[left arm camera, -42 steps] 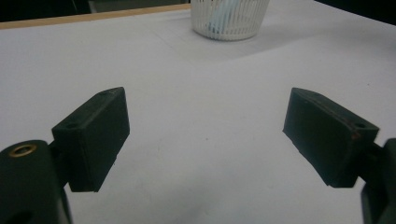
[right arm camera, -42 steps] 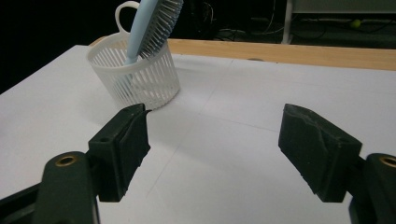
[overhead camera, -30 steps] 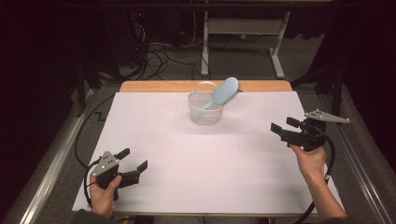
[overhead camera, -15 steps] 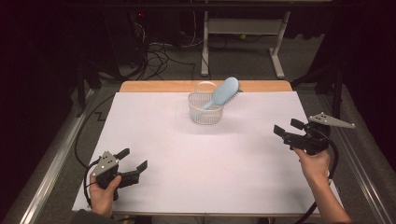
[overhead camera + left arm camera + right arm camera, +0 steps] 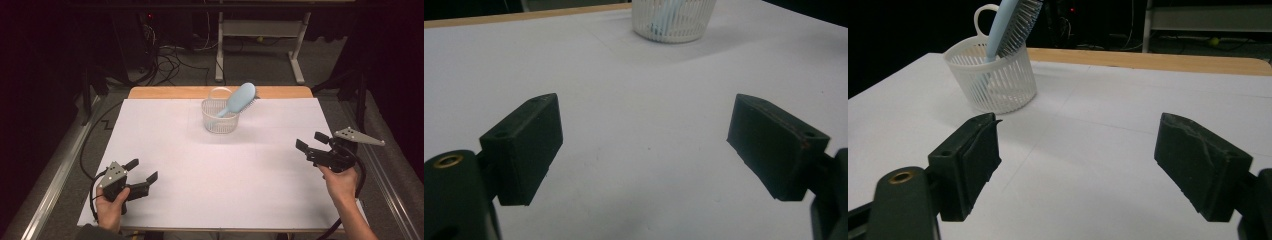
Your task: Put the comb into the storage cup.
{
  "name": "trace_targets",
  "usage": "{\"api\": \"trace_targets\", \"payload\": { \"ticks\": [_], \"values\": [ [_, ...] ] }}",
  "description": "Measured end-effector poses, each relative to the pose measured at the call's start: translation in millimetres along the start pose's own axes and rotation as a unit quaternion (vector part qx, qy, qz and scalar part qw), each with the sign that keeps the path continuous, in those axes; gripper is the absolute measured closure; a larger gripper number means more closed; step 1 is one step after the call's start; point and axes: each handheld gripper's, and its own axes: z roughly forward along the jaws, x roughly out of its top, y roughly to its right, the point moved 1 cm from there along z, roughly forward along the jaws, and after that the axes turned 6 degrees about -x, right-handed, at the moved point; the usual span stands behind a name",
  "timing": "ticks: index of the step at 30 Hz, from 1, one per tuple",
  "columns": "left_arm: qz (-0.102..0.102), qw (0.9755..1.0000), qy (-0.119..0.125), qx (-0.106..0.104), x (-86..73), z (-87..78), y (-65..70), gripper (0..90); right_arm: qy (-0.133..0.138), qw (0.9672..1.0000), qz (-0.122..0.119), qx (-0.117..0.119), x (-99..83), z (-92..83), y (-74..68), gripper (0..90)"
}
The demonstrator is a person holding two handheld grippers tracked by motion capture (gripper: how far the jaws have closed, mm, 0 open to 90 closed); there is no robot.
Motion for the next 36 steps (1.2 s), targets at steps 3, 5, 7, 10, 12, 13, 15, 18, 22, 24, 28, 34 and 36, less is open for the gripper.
{"api": "trace_targets", "payload": {
  "ticks": [3,5,7,10,12,13,15,18,22,24,28,34,36],
  "values": [
    [0.001,1.0,0.0,-0.001,-0.1,-0.1,0.6,15.3,0.004,1.0,0.001,0.0,-1.8,-3.0,0.5,18.8],
    [0.002,1.0,0.001,-0.001,-0.3,-0.7,0.9,15.3,0.006,1.0,0.001,0.0,-3.6,-5.4,0.8,18.7],
    [0.0,1.0,0.002,0.0,-0.5,-1.1,0.8,15.4,0.009,1.0,0.003,-0.002,-4.6,-7.2,0.5,18.7],
    [-0.002,1.0,0.003,0.0,-0.3,-0.9,0.4,15.3,0.013,0.9999,0.002,-0.002,-6.2,-9.5,-0.3,18.6],
    [0.001,1.0,0.0,0.0,-0.2,-0.6,0.9,15.3,0.014,0.9999,-0.001,-0.001,-7.8,-10.4,-1.0,18.6],
    [0.001,1.0,0.001,0.0,-0.1,-0.8,1.1,15.3,0.014,0.9999,-0.001,0.0,-8.7,-10.6,-1.4,18.6],
    [0.001,1.0,0.001,0.001,-0.2,-1.0,0.8,15.3,0.016,0.9999,-0.003,0.0,-11.0,-11.6,-2.2,18.5],
    [0.0,1.0,0.001,0.001,-0.4,-1.3,0.4,15.3,0.018,0.9998,-0.005,-0.004,-13.8,-13.3,-3.8,18.4],
    [-0.001,1.0,0.001,0.0,-0.4,-1.2,0.3,15.3,0.029,0.9996,-0.003,-0.006,-17.6,-15.8,-6.4,17.7],
    [-0.001,1.0,0.003,-0.001,-0.2,-1.5,0.6,15.3,0.029,0.9995,-0.003,-0.009,-19.7,-16.3,-7.3,17.7],
    [0.0,1.0,0.003,0.0,-0.3,-2.3,0.6,15.3,0.031,0.9994,-0.006,-0.013,-23.7,-18.7,-9.6,17.7],
    [-0.002,1.0,0.005,-0.003,-0.1,-1.4,0.8,15.3,0.038,0.9991,-0.011,-0.013,-30.6,-24.2,-10.4,17.9],
    [-0.002,1.0,0.006,-0.003,-0.1,-2.2,0.7,15.3,0.042,0.999,-0.009,-0.013,-32.5,-25.9,-9.8,17.9]
  ]
}}
